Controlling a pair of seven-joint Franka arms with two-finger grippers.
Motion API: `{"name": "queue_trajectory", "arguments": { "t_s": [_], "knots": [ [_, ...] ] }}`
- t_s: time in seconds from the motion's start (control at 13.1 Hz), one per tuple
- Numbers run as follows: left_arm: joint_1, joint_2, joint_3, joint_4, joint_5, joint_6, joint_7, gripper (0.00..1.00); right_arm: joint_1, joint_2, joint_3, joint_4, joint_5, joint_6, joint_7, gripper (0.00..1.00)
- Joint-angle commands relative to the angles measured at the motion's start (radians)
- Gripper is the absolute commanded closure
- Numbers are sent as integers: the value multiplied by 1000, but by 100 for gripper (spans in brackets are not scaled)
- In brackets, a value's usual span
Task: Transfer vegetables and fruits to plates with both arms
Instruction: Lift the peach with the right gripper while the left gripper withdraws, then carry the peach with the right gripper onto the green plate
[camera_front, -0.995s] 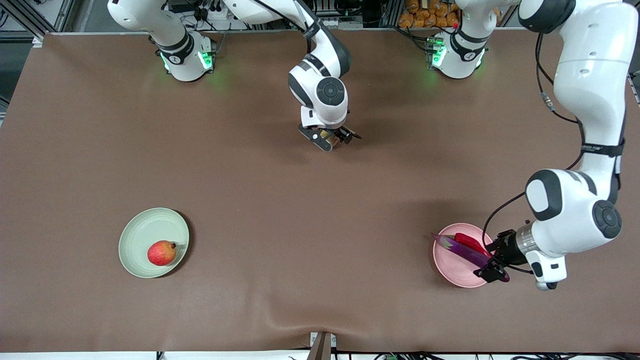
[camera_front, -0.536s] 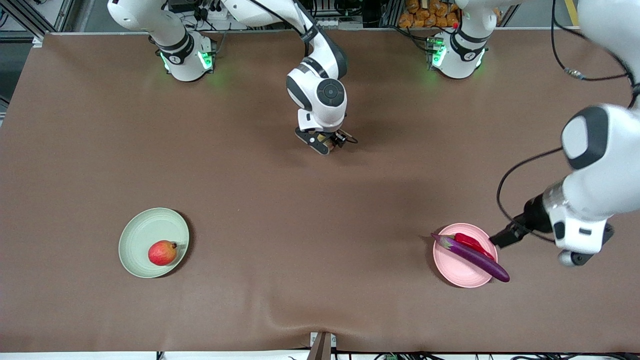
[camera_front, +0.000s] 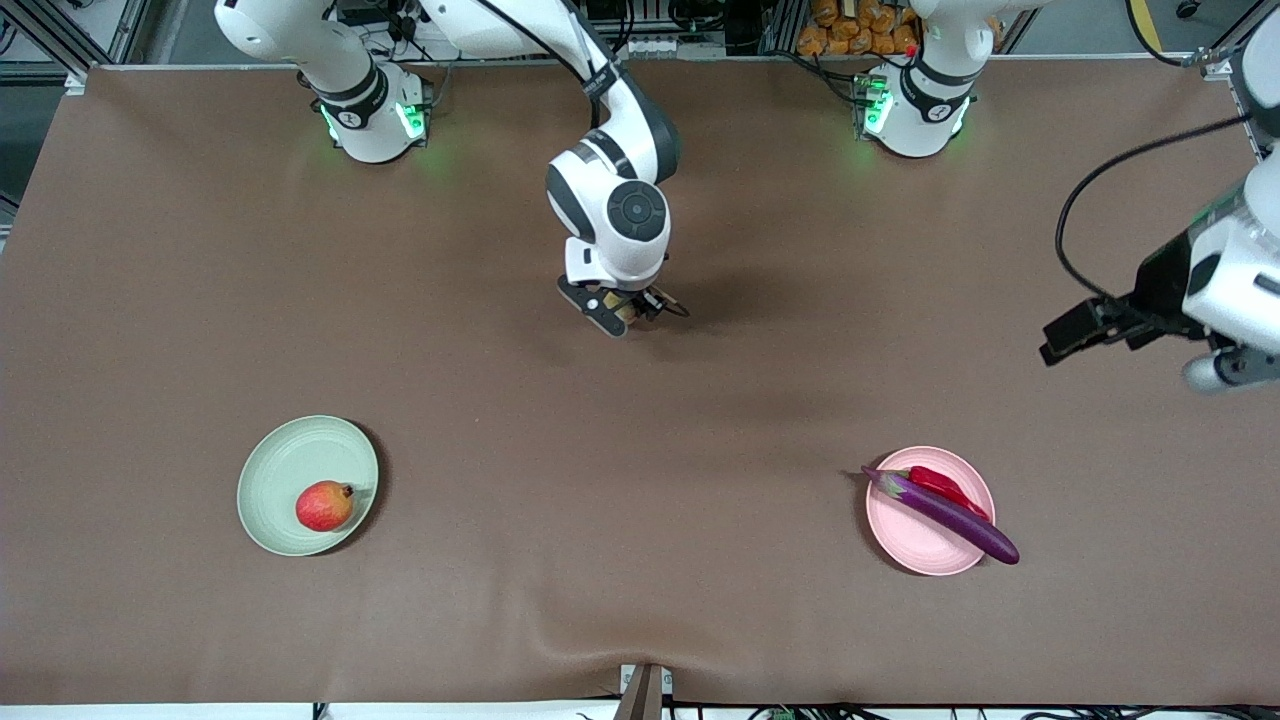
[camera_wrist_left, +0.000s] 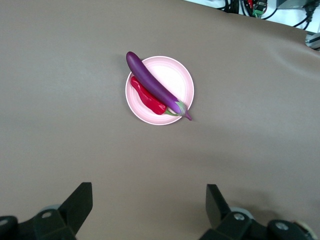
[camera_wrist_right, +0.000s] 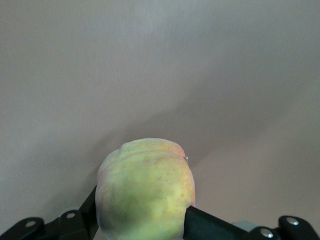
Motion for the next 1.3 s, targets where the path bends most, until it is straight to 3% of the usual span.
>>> {"name": "queue_trajectory", "arguments": {
  "t_s": [0.0,0.15,0.31,0.54,0.77,0.92,1.07,1.22],
  "knots": [
    [-87,-101,105,-84,16,-40,23,0,0,-48,-101,1,-84,-63,-179,82],
    [-208,-152,262,-138,15,-54,25,0,-23,-46,-205,24,-149,-74,-389,82],
    [-207,-192,267,-188,13,-64,33,0,-98,-26,-256,39,-246,-62,-622,82],
    [-204,-207,266,-187,13,-70,19,0,-277,-19,-250,87,-443,14,-841,81],
    [-198,-250,267,-218,12,-110,20,0,-414,23,-247,71,-483,154,-1017,81],
    [-198,-299,266,-260,4,-125,23,0,-524,53,-191,18,-476,290,-1104,78],
    [-198,-342,266,-307,2,-125,36,0,-670,59,-88,-15,-477,405,-1141,77],
    [-198,-344,266,-307,2,-127,46,0,-745,57,-37,-15,-477,415,-1193,72]
  ]
}}
